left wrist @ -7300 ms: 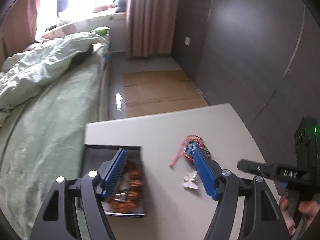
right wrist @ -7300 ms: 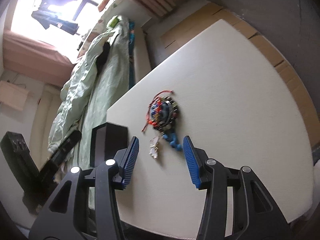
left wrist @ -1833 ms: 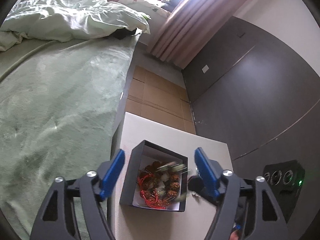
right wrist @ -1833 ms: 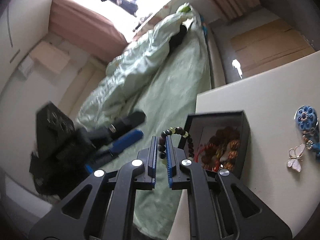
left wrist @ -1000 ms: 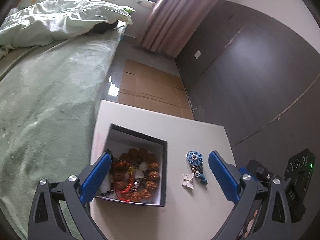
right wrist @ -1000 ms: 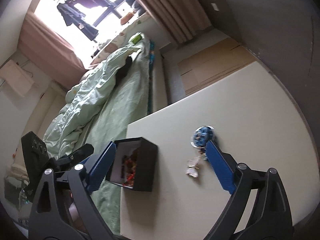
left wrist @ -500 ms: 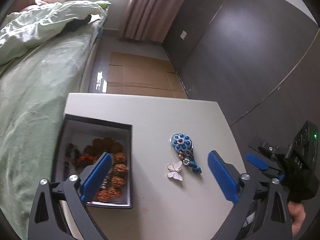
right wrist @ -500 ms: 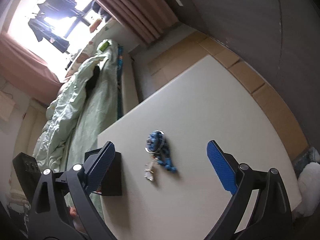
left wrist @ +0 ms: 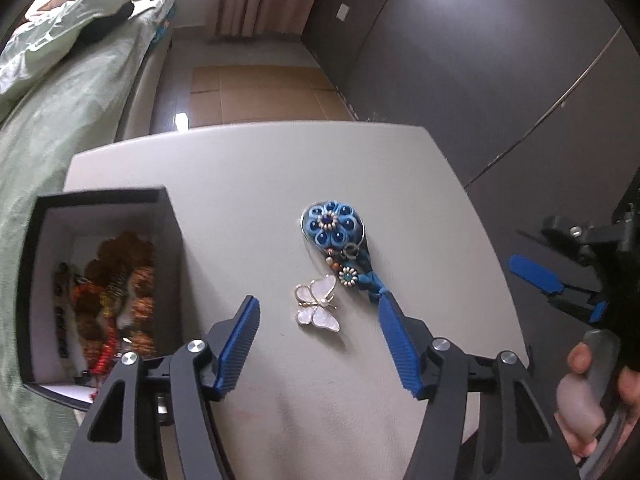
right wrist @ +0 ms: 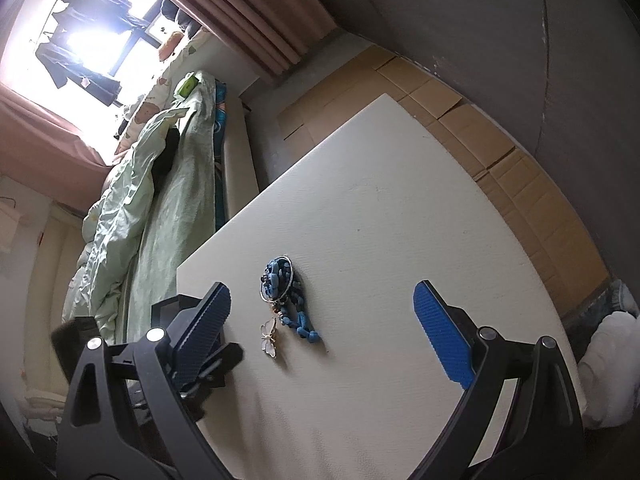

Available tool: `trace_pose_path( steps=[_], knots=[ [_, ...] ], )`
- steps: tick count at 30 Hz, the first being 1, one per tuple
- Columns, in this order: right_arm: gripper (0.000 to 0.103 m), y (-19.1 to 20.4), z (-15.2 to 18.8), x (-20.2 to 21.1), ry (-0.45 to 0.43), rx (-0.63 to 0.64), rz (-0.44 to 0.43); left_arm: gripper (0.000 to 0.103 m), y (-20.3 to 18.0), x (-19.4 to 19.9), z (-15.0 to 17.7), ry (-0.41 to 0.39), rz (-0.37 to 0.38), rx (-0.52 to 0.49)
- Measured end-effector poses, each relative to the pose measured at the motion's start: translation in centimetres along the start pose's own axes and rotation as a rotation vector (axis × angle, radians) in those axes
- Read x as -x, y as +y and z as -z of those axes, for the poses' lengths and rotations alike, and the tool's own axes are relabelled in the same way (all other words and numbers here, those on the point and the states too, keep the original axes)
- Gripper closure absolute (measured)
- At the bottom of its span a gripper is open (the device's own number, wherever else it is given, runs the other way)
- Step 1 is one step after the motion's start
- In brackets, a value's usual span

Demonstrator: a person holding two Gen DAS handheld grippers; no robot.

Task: Organize jewelry
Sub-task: 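Move the left gripper to the white butterfly pendant and grasp it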

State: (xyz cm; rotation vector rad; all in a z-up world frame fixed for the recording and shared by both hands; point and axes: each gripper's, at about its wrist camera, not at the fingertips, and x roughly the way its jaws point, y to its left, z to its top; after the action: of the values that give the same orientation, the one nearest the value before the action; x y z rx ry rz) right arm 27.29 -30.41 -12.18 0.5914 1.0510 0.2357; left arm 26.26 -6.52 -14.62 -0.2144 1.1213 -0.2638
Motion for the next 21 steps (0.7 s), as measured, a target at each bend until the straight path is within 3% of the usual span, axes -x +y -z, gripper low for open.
trace_pose_path(
  steps=[4,9,11,17,21],
  knots=[
    [0.010,-0.1,0.0,-0.1,0.004,-0.008,-0.001,0.044,-0.7,-0.6,-0.1,-0.027,-0.073,-0.035],
    [0.010,-0.2,0.0,-0.2,0.007,-0.017,-0.004,0.044,-1.2,-0.7,0.1,-0.046,-0.084,-0.041],
    [0.010,-0.3,0.0,-0.2,0.006,-0.017,-0.007,0.051,-1.6,-0.7,0.1,-0.050,-0.064,-0.054],
    [0.010,-0.6,-0.1,-0.1,0.004,-0.028,-0.010,0.055,-2.0,-2.6,0.2,0.001,-0.069,-0.047],
    [0.010,-0.6,-0.1,0.0,0.005,-0.030,-0.012,0.068,-1.7,-4.0,0.3,0.021,-0.079,-0.026]
  ],
)
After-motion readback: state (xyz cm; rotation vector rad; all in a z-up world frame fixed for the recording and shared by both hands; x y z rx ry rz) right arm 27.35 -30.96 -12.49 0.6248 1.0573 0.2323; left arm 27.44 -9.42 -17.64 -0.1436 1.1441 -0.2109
